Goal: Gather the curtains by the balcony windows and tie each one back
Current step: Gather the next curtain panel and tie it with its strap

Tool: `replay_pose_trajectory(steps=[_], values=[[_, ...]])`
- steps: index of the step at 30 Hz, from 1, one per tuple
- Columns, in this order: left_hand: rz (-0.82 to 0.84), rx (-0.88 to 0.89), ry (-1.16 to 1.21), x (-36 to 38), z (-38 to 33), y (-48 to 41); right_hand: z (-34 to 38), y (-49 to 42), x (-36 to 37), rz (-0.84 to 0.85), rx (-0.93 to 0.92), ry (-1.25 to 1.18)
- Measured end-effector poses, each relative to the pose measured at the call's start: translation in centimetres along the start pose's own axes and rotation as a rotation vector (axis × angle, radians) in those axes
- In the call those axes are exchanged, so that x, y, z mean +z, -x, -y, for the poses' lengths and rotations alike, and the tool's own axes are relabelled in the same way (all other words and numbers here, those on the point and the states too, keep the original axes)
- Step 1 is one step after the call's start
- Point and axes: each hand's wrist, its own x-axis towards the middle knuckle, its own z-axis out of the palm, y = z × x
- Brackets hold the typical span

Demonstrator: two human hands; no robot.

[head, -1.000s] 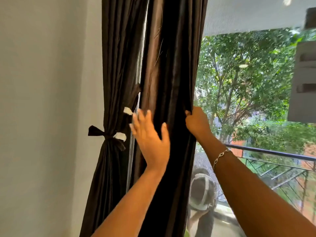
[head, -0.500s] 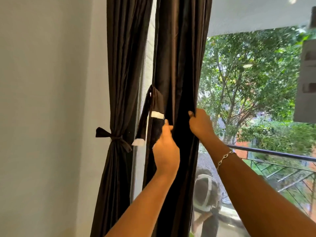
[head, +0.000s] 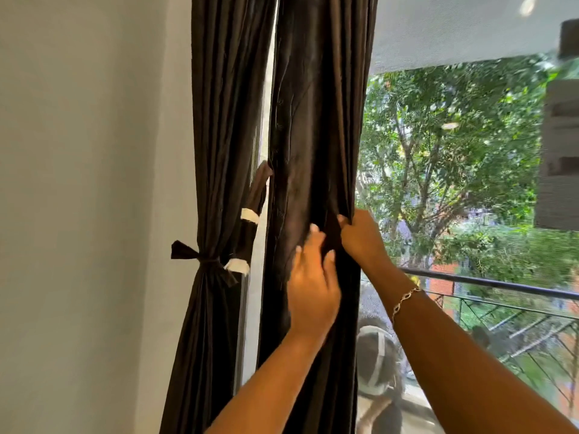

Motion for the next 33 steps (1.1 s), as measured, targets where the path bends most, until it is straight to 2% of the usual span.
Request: replay_pose_trajectory(steps=[3, 6, 10, 15, 19, 24, 28, 31, 33], values=[[-0.190, -0.145, 0.037, -1.4, 1.8, -2.4, -0.8, -0.2, -0.1, -0.004, -0.012, 0.052], [-0.159, -0.278, 0.052, -2.0, 3.0, -5.7, -1.2, -0.4, 0.1, -0.010, -0.029, 0.079], [-0.104, -0.354, 0.055, -2.0, 3.8, -9.9, -1.1, -0.2, 0.4, -0.018, -0.061, 0.109], [-0.008, -0.332, 0.009, -1.9, 3.8, -11.6, -1.1, -0.3, 0.7, -0.036, -0.052, 0.217], [0.026, -0.203, 0.060, -1.5, 2.4, -10.0, -1.0, -0.3, 0.9, -0.045, -0.045, 0.298], [0.095, -0.144, 0.113, -0.5, -0.6, -8.8, 0.3, -0.2, 2.4, 0.041, -0.095, 0.311], [0.154, -0.180, 0.088, -0.3, -1.6, -8.9, 1.1, -0.1, 2.7, 0.103, -0.144, 0.266], [0.219, -0.222, 0.162, -0.6, -1.8, -9.0, 0.9, -0.1, 2.2, 0.130, -0.158, 0.266], [0.204, -0.238, 0.225, -0.8, -2.4, -9.0, 0.9, -0.1, 2.0, 0.129, -0.178, 0.282]])
